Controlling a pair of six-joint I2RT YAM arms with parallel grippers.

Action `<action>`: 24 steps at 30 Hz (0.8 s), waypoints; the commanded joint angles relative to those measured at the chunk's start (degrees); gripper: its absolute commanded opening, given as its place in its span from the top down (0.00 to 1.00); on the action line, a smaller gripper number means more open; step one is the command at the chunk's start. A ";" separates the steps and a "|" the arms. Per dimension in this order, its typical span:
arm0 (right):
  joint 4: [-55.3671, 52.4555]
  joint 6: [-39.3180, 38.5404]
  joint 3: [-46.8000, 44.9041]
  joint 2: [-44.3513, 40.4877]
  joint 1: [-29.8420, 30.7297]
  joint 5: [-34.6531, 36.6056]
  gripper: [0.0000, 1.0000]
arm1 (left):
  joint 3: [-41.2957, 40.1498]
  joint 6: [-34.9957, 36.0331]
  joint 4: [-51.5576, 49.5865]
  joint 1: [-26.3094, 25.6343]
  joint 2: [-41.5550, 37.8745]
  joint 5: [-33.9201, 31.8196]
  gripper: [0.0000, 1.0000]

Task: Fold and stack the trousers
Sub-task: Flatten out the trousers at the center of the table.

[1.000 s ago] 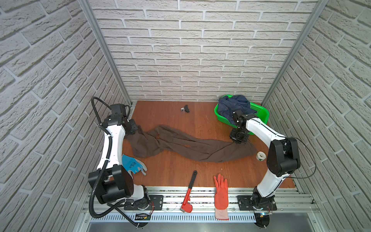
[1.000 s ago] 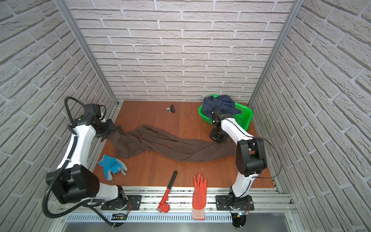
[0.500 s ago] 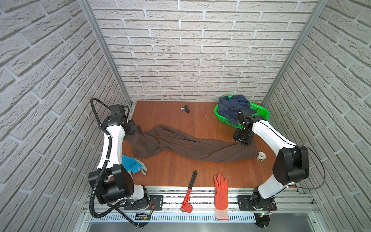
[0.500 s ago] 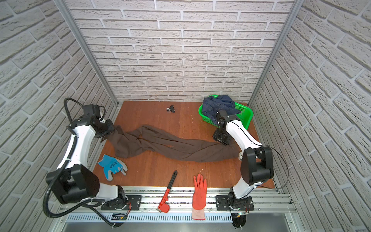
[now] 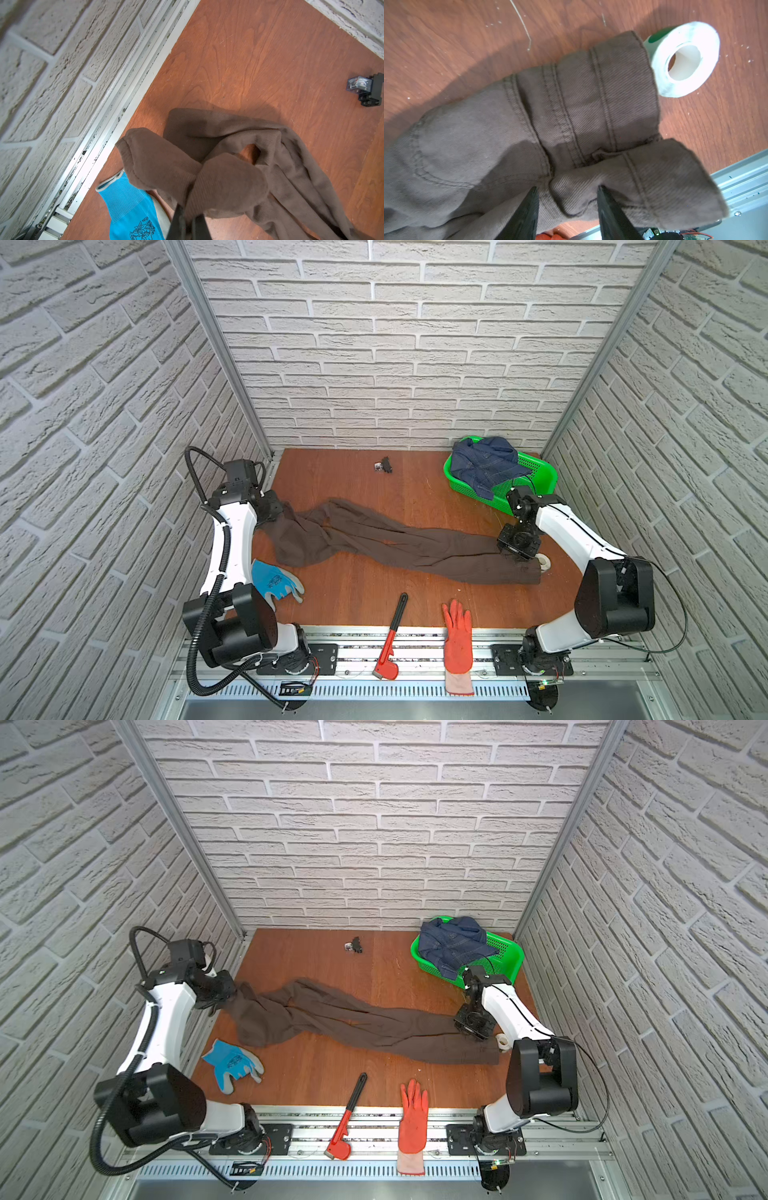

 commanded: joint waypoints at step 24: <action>-12.47 3.92 -3.73 -16.92 -1.20 -5.70 0.51 | -1.52 2.49 -1.71 0.57 -3.62 2.41 1.00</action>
